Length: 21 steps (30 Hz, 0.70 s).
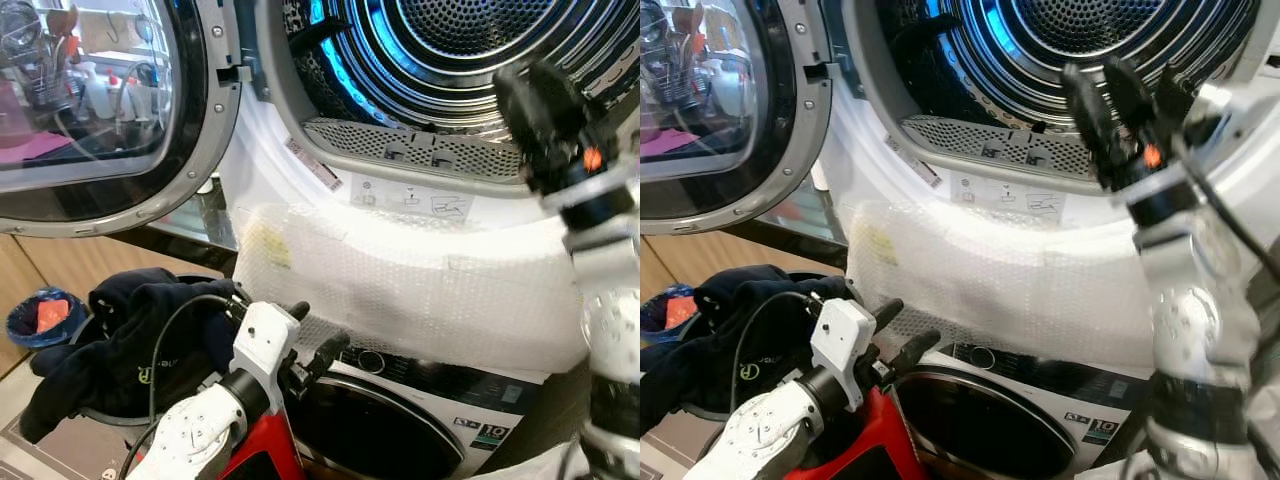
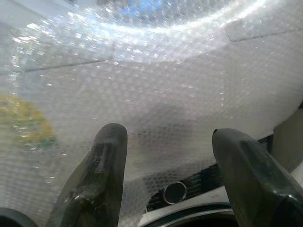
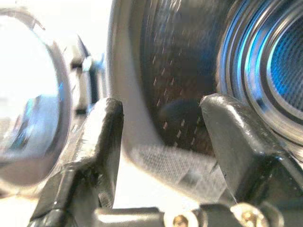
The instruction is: Clothes washing
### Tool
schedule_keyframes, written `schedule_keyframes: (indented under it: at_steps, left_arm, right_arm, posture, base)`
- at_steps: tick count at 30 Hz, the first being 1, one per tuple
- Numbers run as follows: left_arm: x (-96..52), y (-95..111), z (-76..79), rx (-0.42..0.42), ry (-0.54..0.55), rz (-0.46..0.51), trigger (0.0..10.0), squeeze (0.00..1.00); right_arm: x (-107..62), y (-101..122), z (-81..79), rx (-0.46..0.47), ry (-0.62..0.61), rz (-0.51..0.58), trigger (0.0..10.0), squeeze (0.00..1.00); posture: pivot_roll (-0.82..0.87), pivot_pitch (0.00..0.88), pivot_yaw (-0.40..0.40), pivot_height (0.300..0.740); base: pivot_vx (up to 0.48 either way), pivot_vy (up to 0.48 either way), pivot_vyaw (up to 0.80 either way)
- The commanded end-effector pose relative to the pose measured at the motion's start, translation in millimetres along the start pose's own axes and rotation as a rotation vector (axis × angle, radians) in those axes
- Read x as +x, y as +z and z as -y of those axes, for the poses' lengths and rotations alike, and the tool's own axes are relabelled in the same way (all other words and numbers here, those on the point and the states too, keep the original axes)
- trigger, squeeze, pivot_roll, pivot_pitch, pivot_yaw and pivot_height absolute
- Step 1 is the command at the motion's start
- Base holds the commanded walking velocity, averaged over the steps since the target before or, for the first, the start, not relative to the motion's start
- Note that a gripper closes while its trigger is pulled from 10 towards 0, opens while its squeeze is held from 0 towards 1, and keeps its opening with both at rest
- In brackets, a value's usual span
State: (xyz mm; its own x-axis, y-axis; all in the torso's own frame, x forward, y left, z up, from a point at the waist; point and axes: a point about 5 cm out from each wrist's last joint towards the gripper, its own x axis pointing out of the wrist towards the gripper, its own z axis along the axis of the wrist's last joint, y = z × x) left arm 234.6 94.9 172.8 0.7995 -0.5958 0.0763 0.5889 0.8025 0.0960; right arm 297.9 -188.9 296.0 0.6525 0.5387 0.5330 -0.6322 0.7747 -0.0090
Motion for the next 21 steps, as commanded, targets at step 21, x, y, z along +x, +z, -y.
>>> schedule_keyframes:
  at_steps: [21]
  left_arm:
    - [-26.9,-33.1,-23.5,0.103,0.328,-0.067,10.0,0.00]
  right_arm:
    - [-95.3,-85.0,-54.0,0.141,0.010,-0.435,10.0,0.00]
  posture:
    - [0.00,0.000,-0.041,0.740]
  base:
    - [0.000,0.000,0.00]
